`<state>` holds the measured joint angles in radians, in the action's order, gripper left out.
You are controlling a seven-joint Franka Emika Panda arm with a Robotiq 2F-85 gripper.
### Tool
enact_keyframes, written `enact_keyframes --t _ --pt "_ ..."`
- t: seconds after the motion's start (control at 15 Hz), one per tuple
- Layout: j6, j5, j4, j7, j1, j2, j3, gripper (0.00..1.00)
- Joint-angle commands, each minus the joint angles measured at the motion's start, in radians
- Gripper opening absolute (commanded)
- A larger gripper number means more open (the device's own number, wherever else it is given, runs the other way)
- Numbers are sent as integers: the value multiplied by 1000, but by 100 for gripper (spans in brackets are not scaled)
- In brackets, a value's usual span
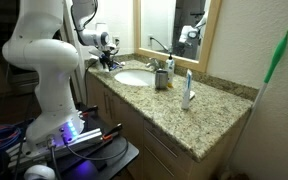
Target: Pick up the white object
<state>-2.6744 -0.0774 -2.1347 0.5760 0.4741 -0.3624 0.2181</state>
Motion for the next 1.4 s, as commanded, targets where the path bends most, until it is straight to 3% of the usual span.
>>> enact_keyframes --t 0.0,0.07,0.13,0.27,0.47,1.33 --pt "8 6 16 -13 12 -9 -8 42" --pt "3 4 15 -13 15 -10 -8 51" --pt "1 -7 18 -5 22 -12 -14 78" --pt "-10 -6 19 -12 23 -18 -11 79" --pt "3 -12 43 -7 32 -36 -18 98" --pt "1 18 21 -5 27 -23 -21 100"
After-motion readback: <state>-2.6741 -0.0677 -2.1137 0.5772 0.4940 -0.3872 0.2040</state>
